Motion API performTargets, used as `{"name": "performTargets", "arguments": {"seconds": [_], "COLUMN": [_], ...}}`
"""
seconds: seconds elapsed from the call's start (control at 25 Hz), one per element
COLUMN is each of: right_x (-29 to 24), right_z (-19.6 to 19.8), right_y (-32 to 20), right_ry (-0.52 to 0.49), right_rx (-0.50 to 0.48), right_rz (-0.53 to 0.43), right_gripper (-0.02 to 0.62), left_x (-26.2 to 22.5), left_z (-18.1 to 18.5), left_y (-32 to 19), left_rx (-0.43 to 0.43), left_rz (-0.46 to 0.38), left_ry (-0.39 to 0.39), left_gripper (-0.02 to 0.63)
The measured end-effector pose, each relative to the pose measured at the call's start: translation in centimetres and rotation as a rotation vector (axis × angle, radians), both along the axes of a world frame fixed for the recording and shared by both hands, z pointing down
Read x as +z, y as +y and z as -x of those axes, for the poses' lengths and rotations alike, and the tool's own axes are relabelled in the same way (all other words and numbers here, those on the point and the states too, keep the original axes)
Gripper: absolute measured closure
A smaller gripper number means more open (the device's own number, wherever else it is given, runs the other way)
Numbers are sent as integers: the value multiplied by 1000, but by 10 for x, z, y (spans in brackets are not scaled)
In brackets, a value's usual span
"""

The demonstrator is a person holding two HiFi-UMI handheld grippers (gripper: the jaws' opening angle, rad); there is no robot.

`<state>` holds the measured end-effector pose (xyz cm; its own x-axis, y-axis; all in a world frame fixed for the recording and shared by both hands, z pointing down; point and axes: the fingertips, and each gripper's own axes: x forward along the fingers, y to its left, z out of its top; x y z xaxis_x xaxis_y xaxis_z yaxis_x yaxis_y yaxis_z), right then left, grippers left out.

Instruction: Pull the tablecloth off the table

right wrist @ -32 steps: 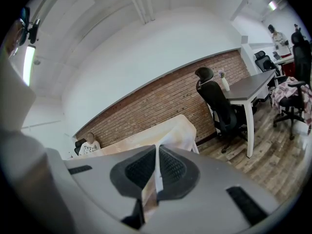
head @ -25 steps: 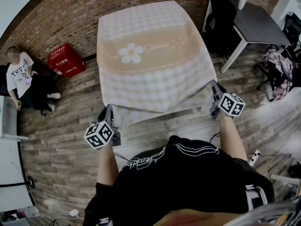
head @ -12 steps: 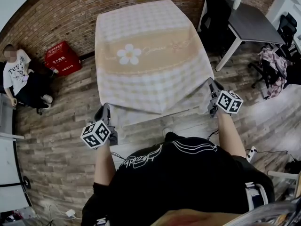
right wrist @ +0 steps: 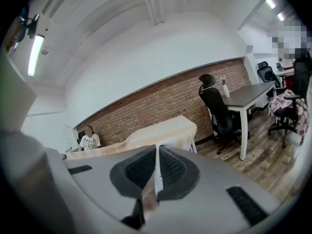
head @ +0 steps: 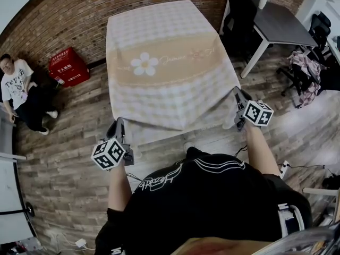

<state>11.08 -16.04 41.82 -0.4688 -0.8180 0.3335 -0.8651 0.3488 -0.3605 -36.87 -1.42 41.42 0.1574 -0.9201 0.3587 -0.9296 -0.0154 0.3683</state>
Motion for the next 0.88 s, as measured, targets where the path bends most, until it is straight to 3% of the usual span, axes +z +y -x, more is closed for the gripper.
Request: {"name": "performTargets", "arguments": {"seconds": [0.48,0.88], "right_x": [-4,-13], "right_z": [-1,-5], "right_y": [17,20], "right_ry": [63,19], "right_rx": [11,-7], "right_rz": [3,-21], "right_gripper": [597,597], "left_x": [-3,-15], "left_z": [-1,-20], "left_y": [18,24], "left_rx": [18,20], "left_rz": [-38,-29], "left_ry": [36,2], "left_gripper": [600,600]}}
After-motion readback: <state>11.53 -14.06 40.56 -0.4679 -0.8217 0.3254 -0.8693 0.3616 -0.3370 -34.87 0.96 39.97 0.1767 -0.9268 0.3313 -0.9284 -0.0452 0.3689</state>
